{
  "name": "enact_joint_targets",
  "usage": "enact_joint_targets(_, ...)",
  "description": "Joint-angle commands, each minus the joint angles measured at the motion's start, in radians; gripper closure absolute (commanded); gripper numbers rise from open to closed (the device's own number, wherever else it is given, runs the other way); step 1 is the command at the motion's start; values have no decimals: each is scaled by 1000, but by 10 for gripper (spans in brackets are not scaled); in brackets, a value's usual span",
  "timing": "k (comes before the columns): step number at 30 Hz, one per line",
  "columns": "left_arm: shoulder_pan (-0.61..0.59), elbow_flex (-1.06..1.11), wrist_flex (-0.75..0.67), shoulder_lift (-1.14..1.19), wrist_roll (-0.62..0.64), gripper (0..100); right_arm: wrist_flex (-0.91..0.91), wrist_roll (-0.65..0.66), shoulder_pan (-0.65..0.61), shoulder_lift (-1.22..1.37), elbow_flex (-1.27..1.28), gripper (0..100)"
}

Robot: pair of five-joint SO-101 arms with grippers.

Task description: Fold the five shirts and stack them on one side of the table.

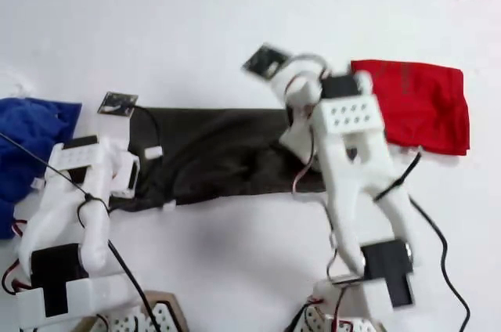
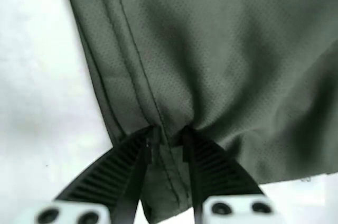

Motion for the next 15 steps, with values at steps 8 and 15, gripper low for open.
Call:
enact_joint_targets(8,3,1,-46,9,-3,891,-288,-2,27,-44,330,979)
enact_joint_targets(15,3,1,-46,9,-3,891,-403,38,203,213,137,979)
